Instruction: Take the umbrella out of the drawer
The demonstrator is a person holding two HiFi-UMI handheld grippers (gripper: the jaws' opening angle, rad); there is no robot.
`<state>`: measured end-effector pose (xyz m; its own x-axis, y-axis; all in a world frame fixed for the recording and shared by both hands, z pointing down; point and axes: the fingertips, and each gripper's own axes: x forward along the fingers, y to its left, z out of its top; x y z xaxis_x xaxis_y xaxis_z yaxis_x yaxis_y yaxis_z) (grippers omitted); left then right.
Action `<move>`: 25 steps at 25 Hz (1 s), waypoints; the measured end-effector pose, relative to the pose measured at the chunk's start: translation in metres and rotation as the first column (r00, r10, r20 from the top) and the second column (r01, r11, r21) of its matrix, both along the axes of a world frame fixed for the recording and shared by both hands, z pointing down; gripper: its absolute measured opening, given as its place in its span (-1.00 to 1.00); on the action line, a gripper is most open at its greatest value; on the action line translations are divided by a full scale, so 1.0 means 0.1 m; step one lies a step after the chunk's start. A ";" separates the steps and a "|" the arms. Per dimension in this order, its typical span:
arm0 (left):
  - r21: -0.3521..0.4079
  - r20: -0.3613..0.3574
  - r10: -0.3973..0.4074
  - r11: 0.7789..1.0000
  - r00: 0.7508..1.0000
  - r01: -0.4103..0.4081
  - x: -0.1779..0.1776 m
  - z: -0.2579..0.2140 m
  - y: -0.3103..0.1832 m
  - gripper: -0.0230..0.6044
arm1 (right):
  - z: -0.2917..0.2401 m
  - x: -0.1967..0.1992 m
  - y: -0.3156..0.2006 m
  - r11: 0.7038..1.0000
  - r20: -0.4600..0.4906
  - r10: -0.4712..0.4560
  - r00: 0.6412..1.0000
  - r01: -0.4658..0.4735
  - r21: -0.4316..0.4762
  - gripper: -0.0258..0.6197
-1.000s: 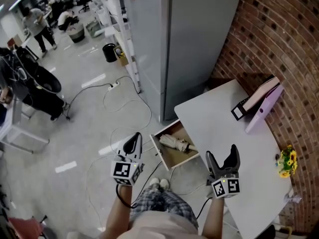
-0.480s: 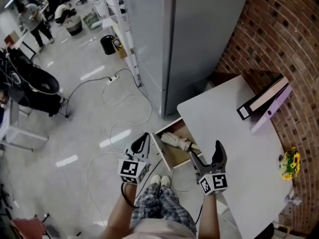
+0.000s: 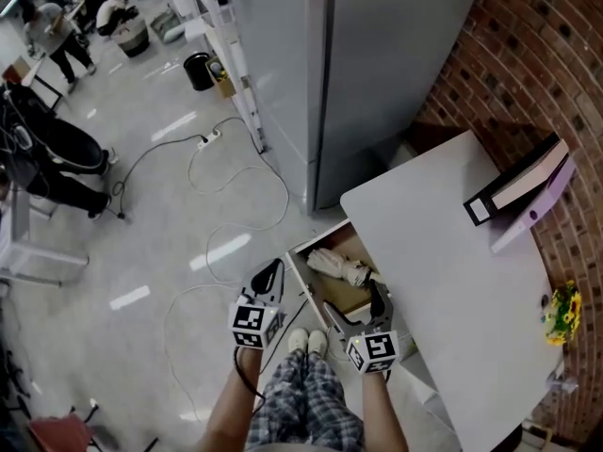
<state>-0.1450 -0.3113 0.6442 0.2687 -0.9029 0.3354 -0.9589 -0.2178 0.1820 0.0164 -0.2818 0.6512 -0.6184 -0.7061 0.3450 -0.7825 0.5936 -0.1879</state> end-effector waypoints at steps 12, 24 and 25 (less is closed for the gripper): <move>-0.057 -0.024 0.025 0.998 0.999 -0.027 0.11 0.51 -0.10 -0.84 | 1.78 -0.22 -0.39 0.968 -0.291 -0.112 0.950 0.038 -0.247 0.67; -0.088 -0.025 0.037 0.995 0.999 -0.039 -0.04 0.70 -0.18 -0.85 | 2.94 -0.12 -0.53 0.894 -0.713 -0.431 0.552 0.153 -0.422 0.66; -0.090 -0.025 0.037 0.995 0.999 -0.039 -0.05 0.73 -0.20 -0.84 | 2.98 -0.14 -0.56 0.888 -0.734 -0.452 0.507 0.180 -0.423 0.66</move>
